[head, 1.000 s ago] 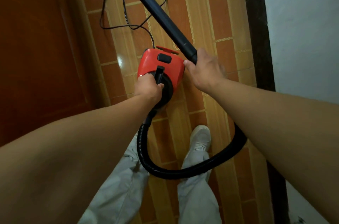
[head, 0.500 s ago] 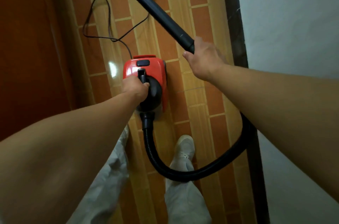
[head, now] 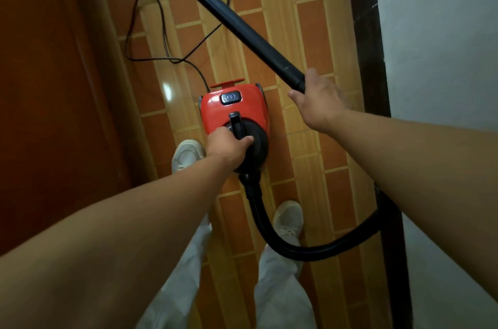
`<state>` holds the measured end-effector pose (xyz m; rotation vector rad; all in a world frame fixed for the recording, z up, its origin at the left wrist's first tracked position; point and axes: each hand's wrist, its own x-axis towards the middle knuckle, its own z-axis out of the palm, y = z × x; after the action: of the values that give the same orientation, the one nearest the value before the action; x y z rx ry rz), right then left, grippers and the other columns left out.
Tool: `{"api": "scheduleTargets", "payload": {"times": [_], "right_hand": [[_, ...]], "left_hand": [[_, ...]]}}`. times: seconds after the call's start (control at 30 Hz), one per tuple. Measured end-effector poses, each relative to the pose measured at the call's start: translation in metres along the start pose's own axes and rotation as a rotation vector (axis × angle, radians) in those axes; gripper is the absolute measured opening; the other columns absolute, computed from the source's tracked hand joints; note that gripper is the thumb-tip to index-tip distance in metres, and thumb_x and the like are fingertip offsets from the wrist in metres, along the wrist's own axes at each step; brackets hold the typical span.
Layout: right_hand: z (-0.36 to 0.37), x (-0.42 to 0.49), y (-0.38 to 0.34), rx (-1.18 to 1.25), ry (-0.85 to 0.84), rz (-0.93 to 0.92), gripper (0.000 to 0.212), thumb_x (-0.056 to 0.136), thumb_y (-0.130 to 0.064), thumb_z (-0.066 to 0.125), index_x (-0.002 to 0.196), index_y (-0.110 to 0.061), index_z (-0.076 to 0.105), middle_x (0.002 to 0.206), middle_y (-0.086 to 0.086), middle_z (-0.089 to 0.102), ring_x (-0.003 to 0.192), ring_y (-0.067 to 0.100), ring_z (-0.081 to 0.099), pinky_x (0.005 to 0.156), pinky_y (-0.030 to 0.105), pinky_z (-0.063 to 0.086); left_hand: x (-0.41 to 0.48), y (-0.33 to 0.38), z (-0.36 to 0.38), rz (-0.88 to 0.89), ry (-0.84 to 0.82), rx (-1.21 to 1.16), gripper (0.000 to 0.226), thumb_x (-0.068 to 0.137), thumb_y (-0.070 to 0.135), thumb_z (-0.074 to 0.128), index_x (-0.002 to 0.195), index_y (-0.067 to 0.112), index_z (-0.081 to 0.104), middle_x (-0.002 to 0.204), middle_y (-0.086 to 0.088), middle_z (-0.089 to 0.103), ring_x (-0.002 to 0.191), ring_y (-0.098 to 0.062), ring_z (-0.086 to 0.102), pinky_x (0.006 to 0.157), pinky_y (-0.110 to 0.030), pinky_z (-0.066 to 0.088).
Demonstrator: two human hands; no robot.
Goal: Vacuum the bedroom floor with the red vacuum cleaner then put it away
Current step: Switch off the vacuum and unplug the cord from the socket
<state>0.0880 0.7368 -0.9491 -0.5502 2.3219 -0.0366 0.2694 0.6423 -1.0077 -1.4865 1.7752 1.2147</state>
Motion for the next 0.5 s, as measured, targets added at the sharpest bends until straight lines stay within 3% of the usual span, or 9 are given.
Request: {"api": "scheduleTargets", "payload": {"times": [0.13, 0.23, 0.37, 0.5], "right_hand": [[0.009, 0.007, -0.003, -0.027, -0.005, 0.007, 0.033, 0.104, -0.050, 0.050, 0.121, -0.022, 0.044, 0.102, 0.004, 0.056, 0.090, 0.027, 0.063, 0.082, 0.053, 0.057], [0.015, 0.010, -0.004, -0.056, -0.003, 0.010, 0.035, 0.105, -0.049, 0.049, 0.123, -0.020, 0.044, 0.105, 0.006, 0.057, 0.092, 0.028, 0.063, 0.083, 0.053, 0.057], [0.022, 0.014, -0.007, -0.065, 0.002, 0.002, 0.036, 0.106, -0.048, 0.048, 0.126, -0.019, 0.044, 0.107, 0.007, 0.056, 0.093, 0.028, 0.062, 0.084, 0.052, 0.057], [0.026, 0.018, -0.008, -0.090, -0.003, -0.010, 0.035, 0.107, -0.047, 0.046, 0.125, -0.017, 0.045, 0.105, 0.006, 0.056, 0.093, 0.027, 0.061, 0.082, 0.048, 0.055]], "left_hand": [[0.006, -0.007, -0.009, 0.036, -0.036, -0.009, 0.043, 0.085, 0.056, 0.073, 0.093, 0.014, 0.067, 0.086, -0.004, 0.071, 0.077, -0.022, 0.071, 0.071, -0.043, 0.064], [0.010, -0.010, -0.022, 0.113, 0.070, 0.014, 0.045, 0.085, 0.059, 0.071, 0.101, 0.018, 0.060, 0.093, 0.001, 0.066, 0.084, -0.018, 0.067, 0.073, -0.039, 0.061], [0.022, -0.011, -0.030, 0.312, 0.135, 0.085, 0.063, 0.081, 0.059, 0.074, 0.128, 0.023, 0.052, 0.122, 0.004, 0.056, 0.114, -0.019, 0.057, 0.094, -0.041, 0.056], [0.033, -0.007, -0.034, 0.415, 0.034, 0.316, 0.088, 0.080, 0.068, 0.068, 0.149, 0.022, 0.038, 0.150, 0.001, 0.044, 0.138, -0.022, 0.042, 0.112, -0.048, 0.041]]}}
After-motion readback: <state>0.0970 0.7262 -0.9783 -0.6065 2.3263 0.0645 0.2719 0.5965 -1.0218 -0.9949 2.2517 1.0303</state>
